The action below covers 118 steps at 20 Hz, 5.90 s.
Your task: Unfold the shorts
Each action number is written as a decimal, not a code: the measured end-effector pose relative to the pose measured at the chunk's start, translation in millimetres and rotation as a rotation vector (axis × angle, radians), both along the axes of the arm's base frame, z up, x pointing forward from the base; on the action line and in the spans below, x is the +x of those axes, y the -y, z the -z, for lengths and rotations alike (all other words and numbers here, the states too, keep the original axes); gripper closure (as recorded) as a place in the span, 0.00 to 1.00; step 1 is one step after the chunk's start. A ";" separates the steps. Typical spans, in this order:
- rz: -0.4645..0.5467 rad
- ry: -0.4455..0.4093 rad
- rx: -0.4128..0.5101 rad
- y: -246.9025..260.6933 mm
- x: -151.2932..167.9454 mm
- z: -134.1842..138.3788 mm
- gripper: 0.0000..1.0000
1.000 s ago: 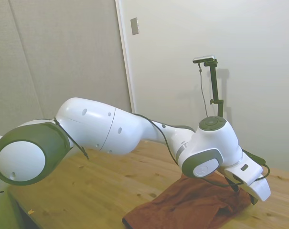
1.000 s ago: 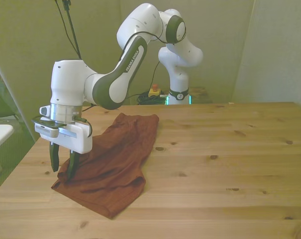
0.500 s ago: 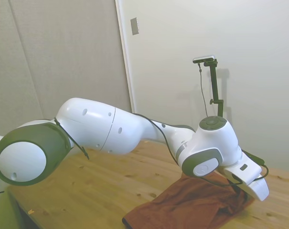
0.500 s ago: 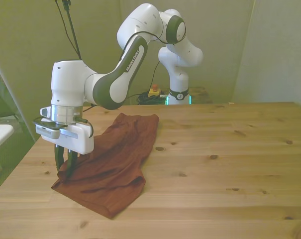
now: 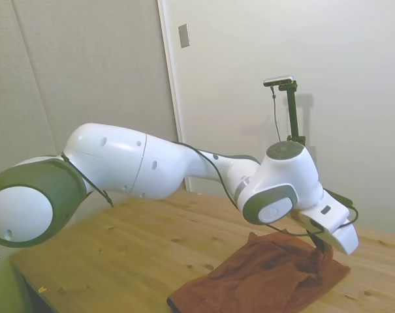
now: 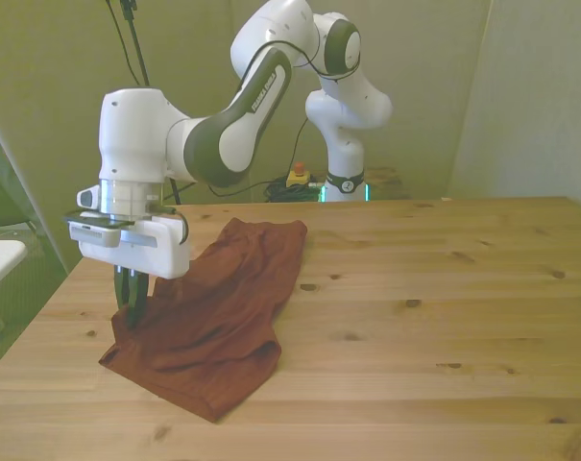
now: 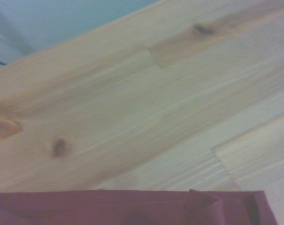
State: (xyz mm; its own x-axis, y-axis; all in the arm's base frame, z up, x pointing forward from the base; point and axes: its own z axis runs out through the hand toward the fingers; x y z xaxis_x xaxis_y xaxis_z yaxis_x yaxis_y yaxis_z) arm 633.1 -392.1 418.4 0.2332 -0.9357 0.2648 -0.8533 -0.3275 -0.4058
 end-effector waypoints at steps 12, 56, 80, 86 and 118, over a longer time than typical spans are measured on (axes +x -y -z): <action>-0.247 0.068 -0.056 -194.9 10.2 -109.6 1.00; -0.340 -0.046 -0.137 -360.8 102.8 -24.1 0.00; -0.379 -0.140 -0.173 -165.9 -152.4 -48.6 0.00; -0.515 -0.144 -0.035 -104.6 -114.9 -6.6 0.00; -0.652 -0.260 0.200 -104.2 -80.2 65.5 1.00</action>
State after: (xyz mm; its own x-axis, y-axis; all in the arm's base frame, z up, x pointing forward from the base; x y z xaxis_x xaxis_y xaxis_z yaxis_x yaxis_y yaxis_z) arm 552.9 -287.8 352.8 0.7915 -0.6101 -0.0361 -0.5872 -0.7428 -0.3217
